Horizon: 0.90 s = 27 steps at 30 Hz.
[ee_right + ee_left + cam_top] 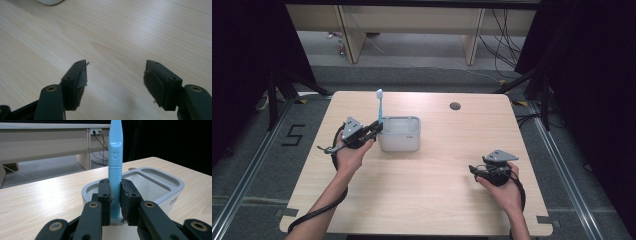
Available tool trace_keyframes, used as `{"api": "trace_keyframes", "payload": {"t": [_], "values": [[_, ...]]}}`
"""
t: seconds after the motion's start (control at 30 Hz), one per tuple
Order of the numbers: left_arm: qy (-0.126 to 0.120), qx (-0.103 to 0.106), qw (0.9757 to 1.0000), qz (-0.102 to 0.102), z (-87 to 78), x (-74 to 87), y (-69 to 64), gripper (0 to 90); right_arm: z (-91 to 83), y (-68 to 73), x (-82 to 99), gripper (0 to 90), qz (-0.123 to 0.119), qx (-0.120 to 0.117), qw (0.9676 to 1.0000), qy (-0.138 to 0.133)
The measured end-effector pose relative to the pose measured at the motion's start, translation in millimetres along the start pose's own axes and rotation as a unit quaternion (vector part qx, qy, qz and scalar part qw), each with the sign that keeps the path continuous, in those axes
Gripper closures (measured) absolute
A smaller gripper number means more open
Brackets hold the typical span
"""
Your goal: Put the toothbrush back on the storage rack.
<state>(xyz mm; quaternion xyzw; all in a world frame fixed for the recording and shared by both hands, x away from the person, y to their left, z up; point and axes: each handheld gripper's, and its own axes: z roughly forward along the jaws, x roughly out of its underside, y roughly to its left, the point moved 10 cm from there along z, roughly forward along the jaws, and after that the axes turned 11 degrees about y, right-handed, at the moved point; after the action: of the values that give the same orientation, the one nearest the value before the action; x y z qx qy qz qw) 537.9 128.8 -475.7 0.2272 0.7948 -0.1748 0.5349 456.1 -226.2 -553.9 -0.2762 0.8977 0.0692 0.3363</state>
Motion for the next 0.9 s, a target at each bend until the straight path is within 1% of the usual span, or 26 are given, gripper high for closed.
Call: {"api": "trace_keyframes", "payload": {"t": [0.23, 0.3, 0.33, 0.4, 0.43, 0.6, 0.7, 0.73, 0.9], "values": [[0.008, -0.001, 1.0000, 0.002, 1.2, 1.7, 0.0, 78.4, 0.0, -0.2, 0.2, 35.8, -0.002, 0.000, 1.0000, 0.000], [0.011, -0.002, 0.9999, 0.002, 1.6, 2.1, 0.4, 78.3, -0.6, 1.4, 0.3, 35.8, 0.007, -0.003, 1.0000, 0.003], [0.013, -0.001, 0.9999, 0.004, 1.8, 2.4, 0.5, 78.3, -0.5, 1.4, 0.2, 35.8, 0.007, -0.003, 1.0000, 0.002], [0.016, -0.002, 0.9999, 0.007, 2.4, 2.9, 1.1, 78.3, -0.6, 1.2, 0.4, 35.8, 0.007, -0.003, 1.0000, 0.004], [0.017, -0.002, 0.9998, 0.007, 2.8, 3.1, 1.1, 78.3, 0.1, 0.0, 0.1, 35.8, -0.001, -0.001, 1.0000, 0.002], [0.024, -0.002, 0.9997, 0.007, 3.8, 5.2, 1.1, 78.3, 0.2, -0.3, 0.3, 35.8, -0.001, -0.001, 1.0000, 0.002], [0.027, -0.002, 0.9996, 0.009, 4.1, 6.1, 1.4, 78.3, 0.1, 0.0, -0.1, 35.8, 0.000, 0.000, 1.0000, -0.001], [0.027, -0.001, 0.9996, 0.009, 4.2, 6.1, 1.2, 78.3, -0.5, 1.0, 0.3, 35.8, 0.006, -0.003, 1.0000, 0.003], [0.029, 0.001, 0.9995, 0.012, 4.6, 5.6, 1.0, 78.2, -0.3, 1.2, 0.4, 35.8, 0.007, -0.004, 1.0000, 0.003]]}}
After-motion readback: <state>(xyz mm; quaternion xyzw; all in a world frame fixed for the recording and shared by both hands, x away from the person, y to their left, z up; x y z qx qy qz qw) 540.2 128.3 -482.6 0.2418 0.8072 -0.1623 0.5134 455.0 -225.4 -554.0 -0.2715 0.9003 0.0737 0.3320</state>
